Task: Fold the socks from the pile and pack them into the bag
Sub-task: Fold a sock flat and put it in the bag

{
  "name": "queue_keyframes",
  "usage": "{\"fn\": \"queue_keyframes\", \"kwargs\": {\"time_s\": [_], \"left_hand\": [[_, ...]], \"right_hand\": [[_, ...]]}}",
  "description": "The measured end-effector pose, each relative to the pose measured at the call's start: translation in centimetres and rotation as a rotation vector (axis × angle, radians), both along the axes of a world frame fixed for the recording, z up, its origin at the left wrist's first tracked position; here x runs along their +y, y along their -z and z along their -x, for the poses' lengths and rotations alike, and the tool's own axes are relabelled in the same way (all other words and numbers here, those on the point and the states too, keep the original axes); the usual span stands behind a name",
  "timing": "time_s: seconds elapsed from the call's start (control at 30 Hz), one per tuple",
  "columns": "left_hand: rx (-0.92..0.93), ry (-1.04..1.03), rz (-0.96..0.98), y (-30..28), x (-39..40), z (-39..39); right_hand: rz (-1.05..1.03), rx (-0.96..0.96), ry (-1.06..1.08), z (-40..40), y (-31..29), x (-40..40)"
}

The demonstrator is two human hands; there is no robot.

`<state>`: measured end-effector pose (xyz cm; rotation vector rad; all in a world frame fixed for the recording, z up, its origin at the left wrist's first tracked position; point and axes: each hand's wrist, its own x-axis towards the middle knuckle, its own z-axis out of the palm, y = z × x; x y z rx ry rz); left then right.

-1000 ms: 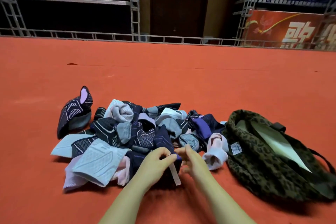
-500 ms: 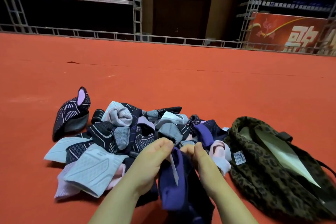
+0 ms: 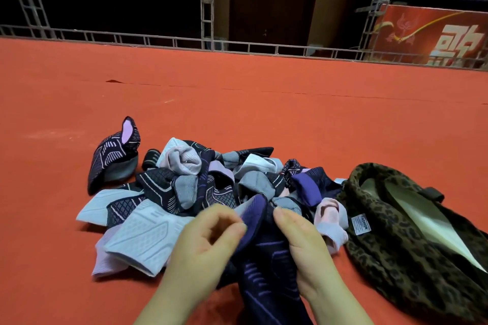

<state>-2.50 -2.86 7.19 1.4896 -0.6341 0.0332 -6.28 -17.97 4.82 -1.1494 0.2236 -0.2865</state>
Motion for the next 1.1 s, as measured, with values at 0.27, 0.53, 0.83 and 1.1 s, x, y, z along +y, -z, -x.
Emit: {"fn": "queue_keyframes", "kwargs": {"time_s": [0.27, 0.53, 0.83, 1.1], "left_hand": [[-0.001, 0.033, -0.131, 2.1, -0.5, -1.5], [0.12, 0.093, -0.086, 3.0, -0.1, -2.6], [0.346, 0.255, 0.006, 0.7, 0.9, -3.6], [0.171, 0.378, -0.127, -1.7, 0.1, -3.5]], "right_hand": [[-0.086, -0.061, -0.147, 0.0, -0.2, 1.8], [0.062, -0.024, -0.256, 0.5, -0.6, 0.6], [0.318, 0.012, -0.166, 1.3, -1.2, -1.1], [0.698, -0.144, -0.202, 0.2, -3.2, -1.2]]}}
